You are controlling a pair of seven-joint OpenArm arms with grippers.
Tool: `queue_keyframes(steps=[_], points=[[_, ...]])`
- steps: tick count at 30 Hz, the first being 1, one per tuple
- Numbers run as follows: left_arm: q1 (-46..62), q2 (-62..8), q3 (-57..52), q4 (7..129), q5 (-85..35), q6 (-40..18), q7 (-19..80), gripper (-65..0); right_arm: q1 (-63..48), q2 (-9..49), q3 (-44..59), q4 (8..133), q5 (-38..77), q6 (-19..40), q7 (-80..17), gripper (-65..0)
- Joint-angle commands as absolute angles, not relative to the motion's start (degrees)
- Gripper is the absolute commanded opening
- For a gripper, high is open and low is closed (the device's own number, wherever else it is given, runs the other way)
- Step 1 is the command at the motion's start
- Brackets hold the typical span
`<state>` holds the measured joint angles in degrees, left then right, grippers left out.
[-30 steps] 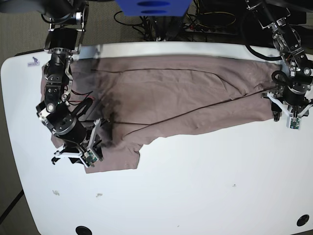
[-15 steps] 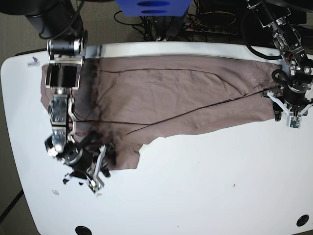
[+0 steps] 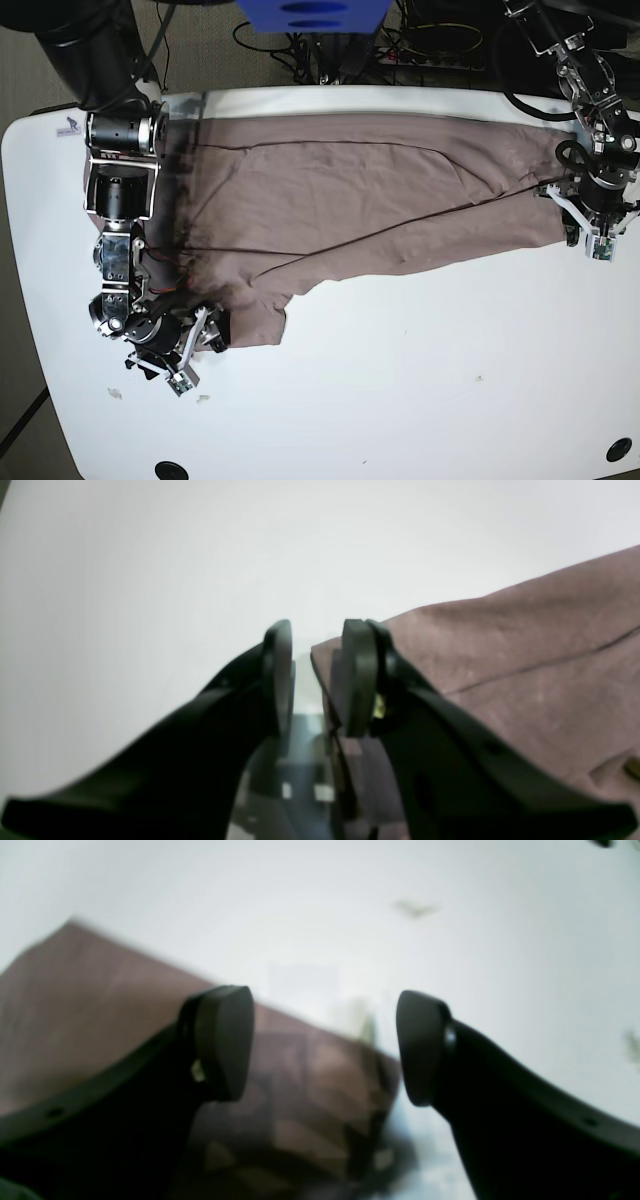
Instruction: Fold the T-shirt properly
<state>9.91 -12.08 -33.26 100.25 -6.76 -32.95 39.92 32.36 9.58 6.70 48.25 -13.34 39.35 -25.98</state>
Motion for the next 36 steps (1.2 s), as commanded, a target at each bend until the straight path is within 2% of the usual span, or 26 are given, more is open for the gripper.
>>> queue_keyframes(steps=[1, 9, 10, 18, 25, 36], points=[[9.29, -12.64, -33.25, 101.34, -6.95, -32.76, 40.17, -42.5, 32.5, 11.48, 6.91, 51.77, -12.81, 39.43, -27.07, -21.4], [9.61, -13.23, -33.36, 101.33, -7.32, -33.02, 41.85, -31.1, 27.94, 12.43, 7.3, 57.6, -13.07, 40.0, -29.88, -23.9], [10.68, -9.36, -32.48, 99.91, -7.25, -32.4, 43.91, -33.5, 24.92, 11.38, 7.08, 56.22, -12.97, 39.87, -30.9, -23.7], [10.68, -8.4, -32.75, 100.09, -7.16, -32.4, 43.91, -33.6, 23.69, 11.38, 7.16, 57.63, -12.88, 39.87, -35.65, -23.8], [10.68, -8.4, -32.75, 100.09, -7.16, -32.4, 43.91, -33.6, 23.69, 11.38, 7.16, 67.65, -12.88, 39.87, -36.26, -23.8], [11.82, -8.4, -33.01, 104.13, -7.16, -32.4, 43.91, -33.6, 22.55, 11.38, 7.16, 79.96, -12.79, 39.87, -43.3, -23.8]])
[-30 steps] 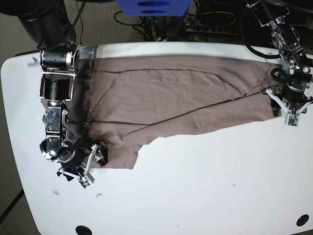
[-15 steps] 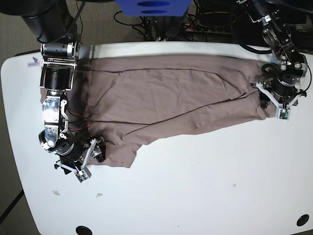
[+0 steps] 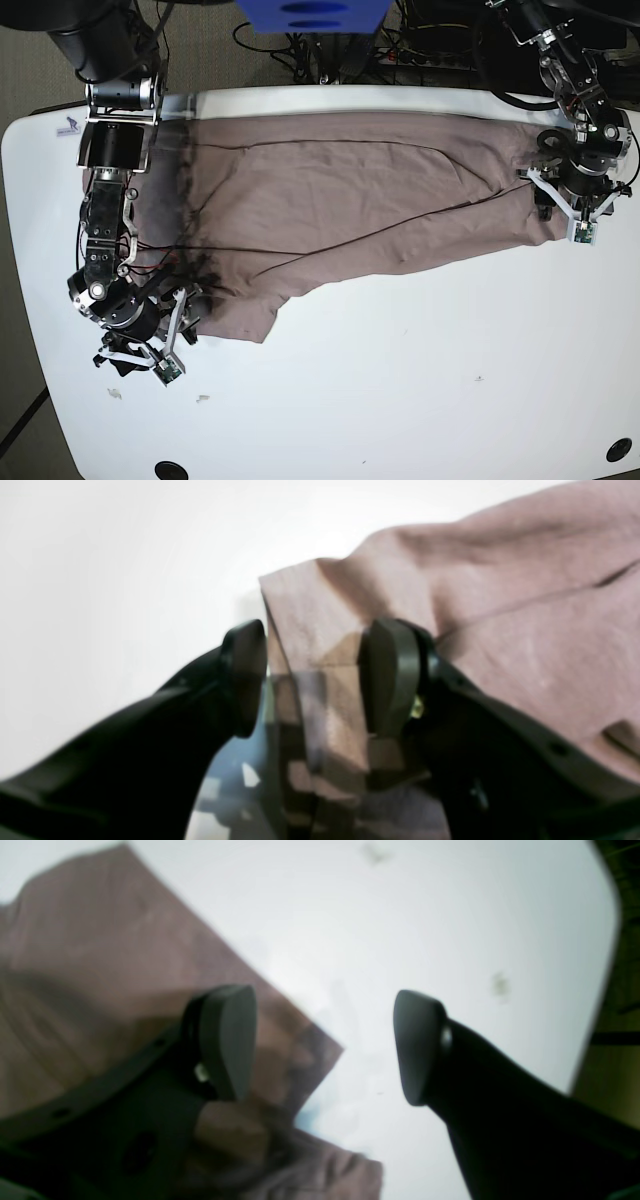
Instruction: Fold the T-shirt properly
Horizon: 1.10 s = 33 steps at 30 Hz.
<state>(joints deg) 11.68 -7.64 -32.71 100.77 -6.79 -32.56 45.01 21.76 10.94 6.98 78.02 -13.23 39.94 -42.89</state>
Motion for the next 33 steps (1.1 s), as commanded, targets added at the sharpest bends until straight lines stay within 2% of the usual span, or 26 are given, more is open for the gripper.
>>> queue_keyframes(steps=[1, 7, 11, 21, 33], points=[[11.82, -8.31, -33.01, 105.1, -7.16, -32.4, 43.91, -33.6, 22.55, 11.47, 7.16, 80.4, -12.79, 39.87, -43.82, -23.8], [12.62, -7.25, -33.01, 109.23, -7.08, -32.4, 43.91, -33.6, 22.55, 11.47, 7.52, 80.48, -12.79, 39.87, -47.34, -23.8], [12.62, -7.25, -33.63, 110.2, -7.08, -32.4, 43.91, -33.6, 22.55, 11.38, 11.21, 80.4, -12.79, 39.87, -49.27, -23.8], [12.35, -7.16, -41.63, 110.2, -7.25, -32.4, 43.91, -33.6, 22.55, 11.21, 17.27, 76.79, -12.35, 39.96, -49.71, -23.8], [12.62, -7.16, -47.25, 110.2, -7.08, -32.57, 43.91, -33.6, 22.64, 11.3, 17.27, 66.07, -1.1, 39.96, -52.26, -23.8]])
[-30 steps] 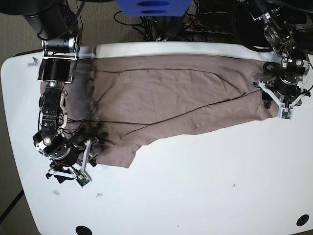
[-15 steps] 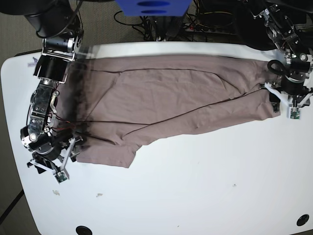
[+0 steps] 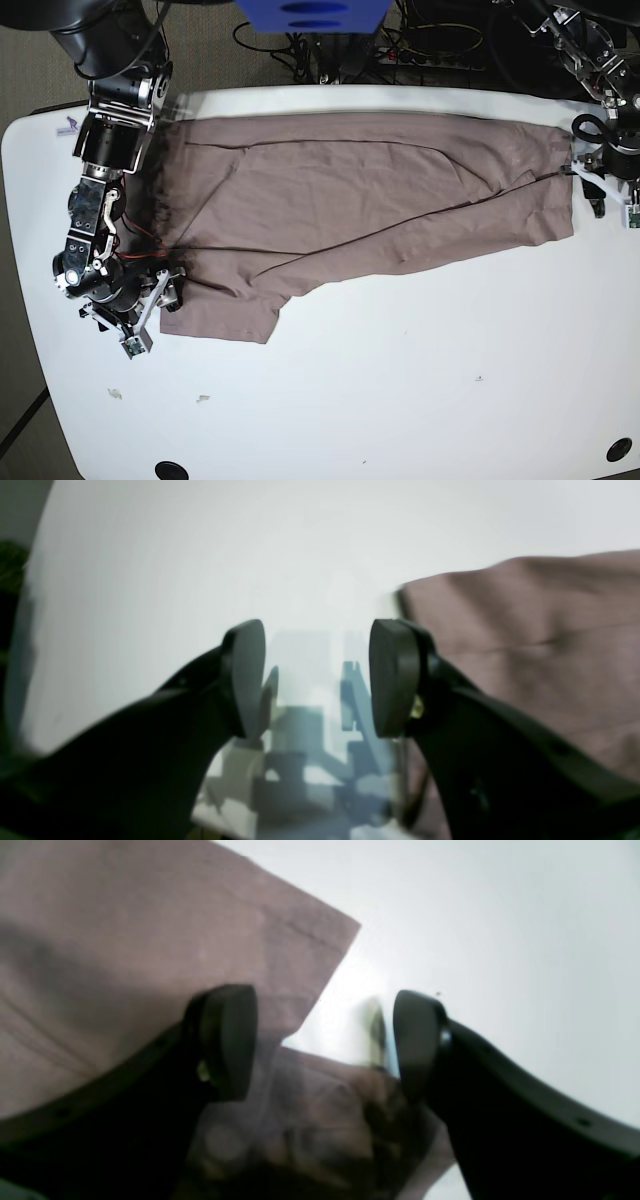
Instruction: Fold the T-shirt properly
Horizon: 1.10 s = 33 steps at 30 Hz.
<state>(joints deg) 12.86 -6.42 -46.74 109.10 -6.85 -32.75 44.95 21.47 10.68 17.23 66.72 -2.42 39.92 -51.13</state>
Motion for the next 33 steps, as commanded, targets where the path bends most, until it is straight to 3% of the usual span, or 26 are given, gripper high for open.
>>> queue_keyframes(steps=[1, 24, 26, 29, 33], points=[[12.62, -7.16, -47.52, 110.2, -6.99, -32.57, 43.91, -33.6, 22.64, 11.3, 17.27, 65.54, -0.13, 39.96, -52.53, -23.8], [14.55, -7.16, -47.43, 110.11, -6.99, -32.57, 43.91, -33.6, 22.9, 11.3, 16.84, 57.8, 5.67, 39.96, -52.44, -24.6], [14.55, -7.16, -47.43, 110.11, -6.99, -32.57, 43.91, -33.6, 22.9, 11.3, 16.75, 57.8, 5.67, 40.0, -52.44, -27.7], [14.55, -7.08, -47.43, 110.11, -6.99, -32.57, 43.91, -33.6, 22.9, 11.3, 16.22, 57.8, 5.67, 40.0, -52.44, -37.8], [14.55, -6.99, -47.43, 110.11, -6.99, -32.57, 43.91, -33.6, 22.81, 11.3, 13.14, 57.8, 5.67, 40.0, -52.44, -56.3]])
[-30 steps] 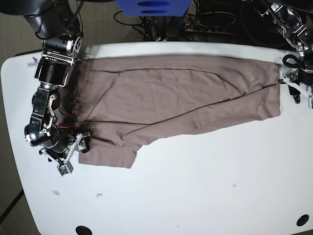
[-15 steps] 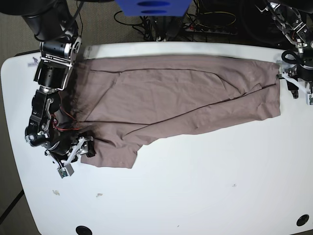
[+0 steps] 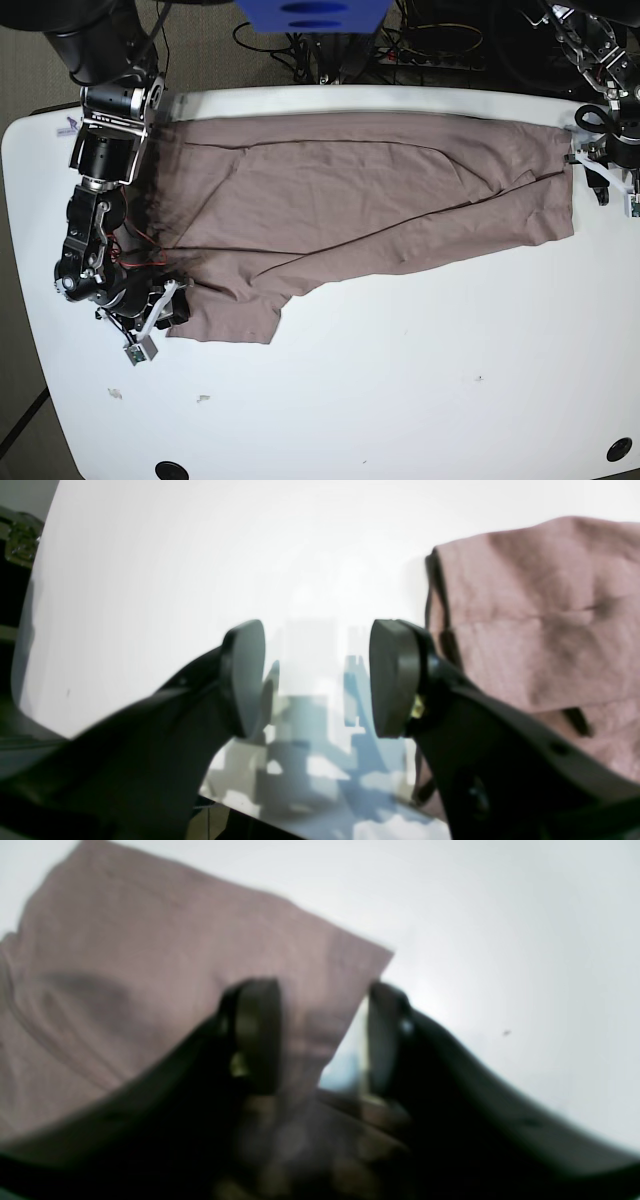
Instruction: Fold the T-shirt properly
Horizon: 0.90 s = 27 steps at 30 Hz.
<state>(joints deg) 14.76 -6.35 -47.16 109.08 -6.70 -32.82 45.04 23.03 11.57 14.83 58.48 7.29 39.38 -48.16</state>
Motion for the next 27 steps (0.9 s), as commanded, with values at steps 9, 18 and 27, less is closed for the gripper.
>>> queue_keyframes(steps=[9, 18, 27], points=[[14.55, -5.93, -47.43, 110.11, -6.99, -32.57, 43.91, -33.6, 22.64, 11.3, 8.31, 58.42, 5.58, 40.0, -52.44, -65.0], [14.55, -5.85, -47.43, 110.02, -6.99, -32.57, 43.91, -33.6, 22.64, 11.47, 8.13, 72.84, 5.67, 40.0, -56.66, -65.0], [14.55, -5.85, -47.43, 109.93, -6.9, -32.57, 43.91, -33.6, 19.03, 11.65, 8.31, 84.79, 5.67, 40.0, -65.01, -65.0]])
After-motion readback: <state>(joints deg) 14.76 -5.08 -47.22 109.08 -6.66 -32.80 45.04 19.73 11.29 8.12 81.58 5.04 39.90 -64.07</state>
